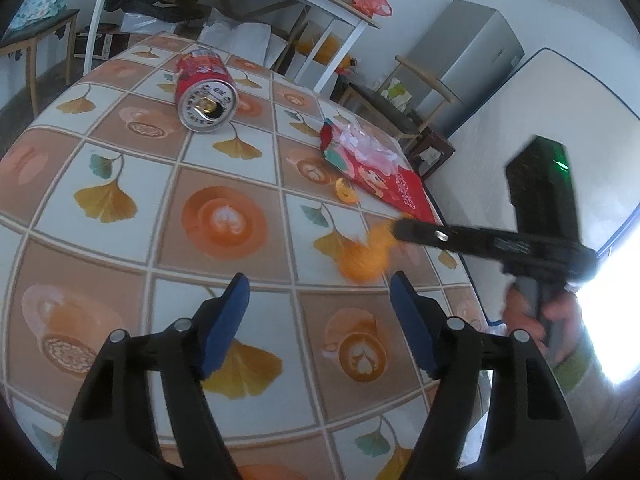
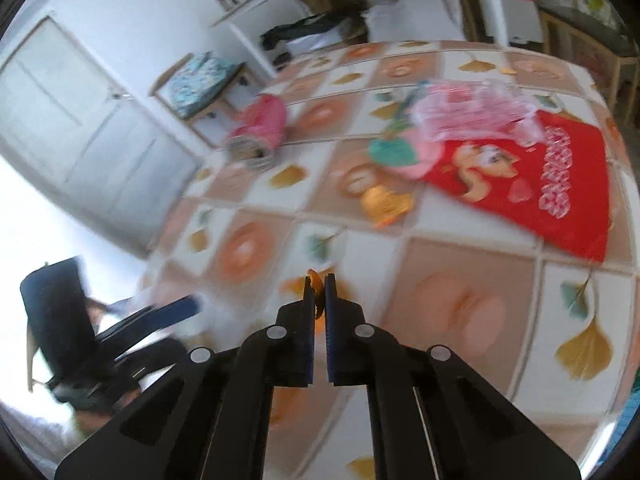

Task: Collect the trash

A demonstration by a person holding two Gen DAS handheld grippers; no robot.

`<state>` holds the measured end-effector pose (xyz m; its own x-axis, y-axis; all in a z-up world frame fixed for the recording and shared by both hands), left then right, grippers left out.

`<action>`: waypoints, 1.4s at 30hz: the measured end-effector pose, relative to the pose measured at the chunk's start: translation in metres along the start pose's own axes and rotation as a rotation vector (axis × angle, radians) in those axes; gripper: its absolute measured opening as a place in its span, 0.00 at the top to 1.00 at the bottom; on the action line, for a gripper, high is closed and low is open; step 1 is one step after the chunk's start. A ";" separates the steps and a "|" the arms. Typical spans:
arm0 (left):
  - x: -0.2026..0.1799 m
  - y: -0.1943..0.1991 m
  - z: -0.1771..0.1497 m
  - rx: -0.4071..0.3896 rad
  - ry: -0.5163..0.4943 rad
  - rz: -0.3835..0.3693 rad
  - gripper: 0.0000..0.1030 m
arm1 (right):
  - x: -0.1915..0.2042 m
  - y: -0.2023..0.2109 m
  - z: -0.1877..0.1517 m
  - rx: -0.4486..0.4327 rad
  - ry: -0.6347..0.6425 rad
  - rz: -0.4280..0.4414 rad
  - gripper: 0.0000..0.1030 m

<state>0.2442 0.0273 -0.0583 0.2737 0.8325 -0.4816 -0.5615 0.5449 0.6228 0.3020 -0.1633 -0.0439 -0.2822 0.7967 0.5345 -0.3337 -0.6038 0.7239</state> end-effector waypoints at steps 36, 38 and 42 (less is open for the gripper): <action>0.016 0.004 -0.008 0.036 0.006 0.046 0.35 | -0.022 -0.043 0.041 -0.066 0.196 -0.321 0.98; 0.016 0.005 -0.008 0.037 0.007 0.050 0.35 | -0.013 -0.029 0.036 -0.091 0.206 -0.301 0.98; 0.015 0.006 -0.010 0.040 0.010 0.051 0.35 | -0.004 -0.018 0.032 -0.101 0.250 -0.314 0.98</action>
<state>0.2376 0.0418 -0.0678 0.2377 0.8586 -0.4541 -0.5427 0.5052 0.6711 0.3377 -0.1549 -0.0450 -0.3578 0.9195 0.1630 -0.5217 -0.3416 0.7817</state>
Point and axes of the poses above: each gripper's, at about its wrist camera, not at the fingertips, and y roughly against the way its jaws point, x to its left, z to its top, the point moved 3 cm from there along -y, roughly the way its jaws point, and after that the axes turned 2 degrees about -y, right-handed, at the moved point
